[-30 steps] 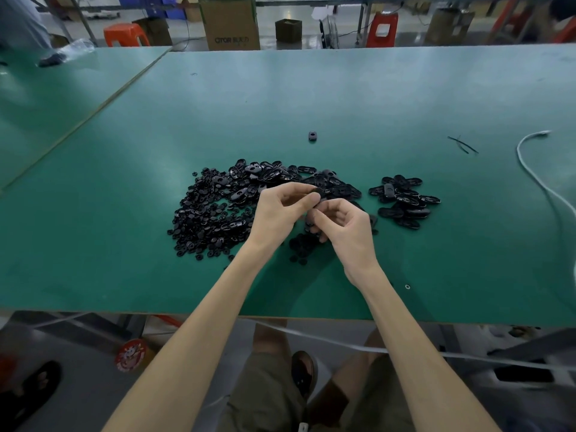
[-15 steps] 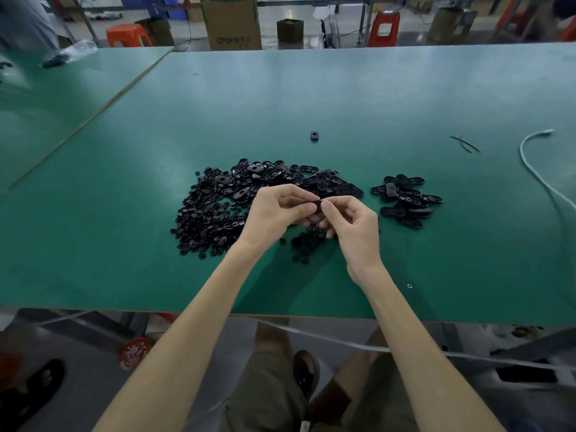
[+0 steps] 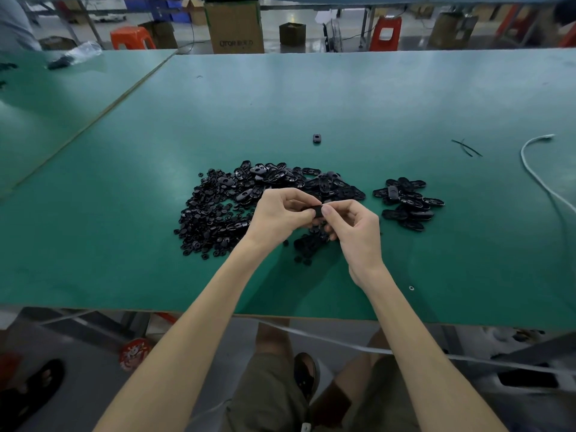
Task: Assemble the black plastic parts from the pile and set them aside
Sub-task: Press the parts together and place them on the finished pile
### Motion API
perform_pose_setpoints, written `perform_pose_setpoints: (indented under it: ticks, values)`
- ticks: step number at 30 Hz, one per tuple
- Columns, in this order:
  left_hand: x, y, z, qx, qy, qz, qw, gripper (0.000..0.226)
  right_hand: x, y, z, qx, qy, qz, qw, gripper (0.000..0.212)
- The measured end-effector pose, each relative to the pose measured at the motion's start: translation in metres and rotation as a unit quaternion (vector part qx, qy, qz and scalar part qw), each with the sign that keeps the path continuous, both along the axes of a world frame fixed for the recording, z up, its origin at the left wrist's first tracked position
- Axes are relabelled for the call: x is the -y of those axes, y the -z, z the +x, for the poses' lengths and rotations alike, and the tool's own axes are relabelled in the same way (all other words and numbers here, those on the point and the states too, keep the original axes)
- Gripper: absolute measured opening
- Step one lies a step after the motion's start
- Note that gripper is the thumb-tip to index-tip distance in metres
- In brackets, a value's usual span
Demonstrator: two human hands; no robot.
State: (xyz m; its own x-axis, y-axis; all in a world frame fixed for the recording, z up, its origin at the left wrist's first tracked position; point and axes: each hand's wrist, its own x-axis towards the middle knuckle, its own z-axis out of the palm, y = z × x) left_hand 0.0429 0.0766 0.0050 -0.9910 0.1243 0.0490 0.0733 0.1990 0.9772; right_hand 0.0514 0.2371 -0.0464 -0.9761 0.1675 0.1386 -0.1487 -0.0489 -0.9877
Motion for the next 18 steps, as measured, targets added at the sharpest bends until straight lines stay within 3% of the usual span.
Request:
perform_pose_setpoints:
  ticks: [7,13,18]
  values:
    - [-0.012,-0.001,-0.001,-0.004,-0.042,-0.049,0.998,0.017,0.001,-0.001,0.002,-0.003,0.013,0.006,1.000,0.005]
    - [-0.001,-0.005,0.000,0.033,0.021,0.029,0.999,0.017,0.000,-0.002,0.001,0.005,0.028,-0.028,0.999,0.003]
    - [-0.004,-0.006,-0.001,0.021,-0.005,0.005,1.000,0.015,0.002,-0.003,0.002,0.007,0.025,-0.015,1.000,0.004]
